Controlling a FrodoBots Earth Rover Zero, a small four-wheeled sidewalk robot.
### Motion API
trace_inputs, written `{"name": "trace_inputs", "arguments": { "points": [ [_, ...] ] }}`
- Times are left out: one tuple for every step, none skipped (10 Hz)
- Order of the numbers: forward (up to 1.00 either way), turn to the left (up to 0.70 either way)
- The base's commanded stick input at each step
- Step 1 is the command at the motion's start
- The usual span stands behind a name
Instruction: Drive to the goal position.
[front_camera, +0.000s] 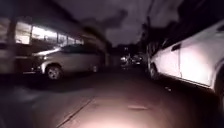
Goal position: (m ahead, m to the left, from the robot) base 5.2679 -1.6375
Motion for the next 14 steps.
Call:
{"name": "trace_inputs", "arguments": {
  "points": [
    [1.00,0.00],
    [1.00,0.00],
    [1.00,0.00],
    [1.00,0.00],
    [1.00,0.00],
    [1.00,0.00],
    [1.00,-0.03],
    [1.00,-0.19],
    [1.00,-0.02],
    [1.00,0.00],
    [1.00,0.00],
    [1.00,0.00],
    [1.00,-0.11],
    [1.00,-0.21]
  ]
}}
